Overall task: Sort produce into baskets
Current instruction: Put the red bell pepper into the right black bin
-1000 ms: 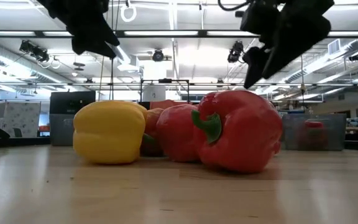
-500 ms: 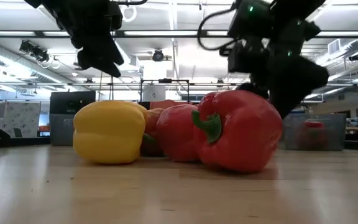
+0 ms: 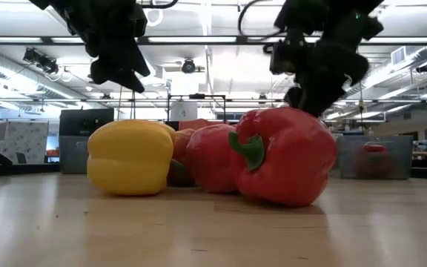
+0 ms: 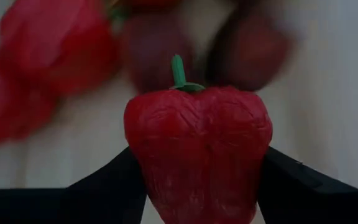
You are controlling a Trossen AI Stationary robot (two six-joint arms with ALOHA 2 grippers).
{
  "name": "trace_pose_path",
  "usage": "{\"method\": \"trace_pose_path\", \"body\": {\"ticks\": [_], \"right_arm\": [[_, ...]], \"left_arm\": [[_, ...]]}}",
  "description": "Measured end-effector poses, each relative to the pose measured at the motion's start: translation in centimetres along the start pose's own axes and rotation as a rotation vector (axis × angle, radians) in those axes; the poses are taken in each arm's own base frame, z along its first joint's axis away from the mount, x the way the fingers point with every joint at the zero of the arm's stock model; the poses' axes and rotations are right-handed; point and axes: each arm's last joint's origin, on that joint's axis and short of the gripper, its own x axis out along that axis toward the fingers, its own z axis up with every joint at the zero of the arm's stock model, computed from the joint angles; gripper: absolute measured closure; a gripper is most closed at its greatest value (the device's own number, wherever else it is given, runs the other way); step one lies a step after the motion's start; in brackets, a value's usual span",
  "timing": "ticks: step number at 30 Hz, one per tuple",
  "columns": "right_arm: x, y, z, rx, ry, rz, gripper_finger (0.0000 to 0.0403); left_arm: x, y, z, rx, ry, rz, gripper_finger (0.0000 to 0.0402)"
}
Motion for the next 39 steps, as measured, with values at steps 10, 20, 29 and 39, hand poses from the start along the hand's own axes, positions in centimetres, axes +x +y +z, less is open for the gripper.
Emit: {"method": "trace_pose_path", "body": {"ticks": [10, 20, 29, 39], "right_arm": [[-5.6, -7.1, -2.0, 0.452, -0.002, -0.512, 0.0161], [-6.9, -13.2, -4.7, 0.742, 0.125, -0.71, 0.0135], [-5.7, -15.8, -7.0, 0.87, 0.223, -0.6, 0.0095], [-7.0, -15.8, -6.6, 0.86, 0.104, -0.468, 0.0008]], "left_arm": [[0.0, 0.0, 0.0, 0.009, 0.0, 0.0, 0.0144], [0.0, -0.2, -0.1, -0.063, 0.037, -0.057, 0.0144], [0.0, -0.3, 0.0, -0.102, 0.044, -0.089, 0.0144], [0.3, -0.6, -0.1, 0.005, 0.057, -0.129, 0.0144]]}}
